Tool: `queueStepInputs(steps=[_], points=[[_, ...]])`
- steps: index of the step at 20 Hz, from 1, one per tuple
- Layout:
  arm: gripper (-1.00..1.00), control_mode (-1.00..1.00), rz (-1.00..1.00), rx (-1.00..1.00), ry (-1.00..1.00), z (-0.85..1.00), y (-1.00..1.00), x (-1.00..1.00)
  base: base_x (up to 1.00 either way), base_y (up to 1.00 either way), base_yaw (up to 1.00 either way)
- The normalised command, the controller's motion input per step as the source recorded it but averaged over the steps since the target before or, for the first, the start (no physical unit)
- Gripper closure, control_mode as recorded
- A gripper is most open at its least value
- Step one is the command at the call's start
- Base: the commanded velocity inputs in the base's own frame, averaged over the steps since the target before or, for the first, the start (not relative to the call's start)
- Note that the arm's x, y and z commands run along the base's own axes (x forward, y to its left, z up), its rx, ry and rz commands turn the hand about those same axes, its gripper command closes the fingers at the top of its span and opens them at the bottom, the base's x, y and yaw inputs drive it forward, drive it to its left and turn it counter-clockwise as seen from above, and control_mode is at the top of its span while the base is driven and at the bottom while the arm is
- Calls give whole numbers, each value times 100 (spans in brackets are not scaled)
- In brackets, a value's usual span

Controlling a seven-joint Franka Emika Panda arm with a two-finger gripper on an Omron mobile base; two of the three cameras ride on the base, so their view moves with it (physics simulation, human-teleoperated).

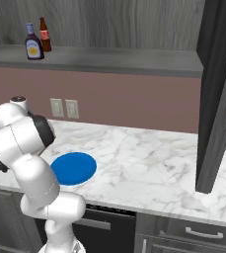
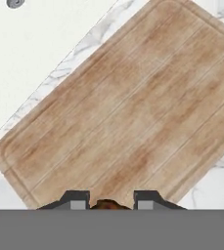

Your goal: Pick the chicken drumstick from the plate and place it on the cutting board. Then pick the condiment bottle from the cabinet and place it next to the cutting board.

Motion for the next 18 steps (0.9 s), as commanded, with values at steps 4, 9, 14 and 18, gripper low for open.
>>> queueStepInputs(steps=[4,9,14,18], points=[[100,-100,0,0,-5,-22,18,5,0,0,0],[100,-100,0,0,-5,-20,18,2,0,0,0],[100,-100,0,0,-6,-19,18,3,0,0,0],[100,-100,0,0,-5,-17,20,3,0,0,0]])
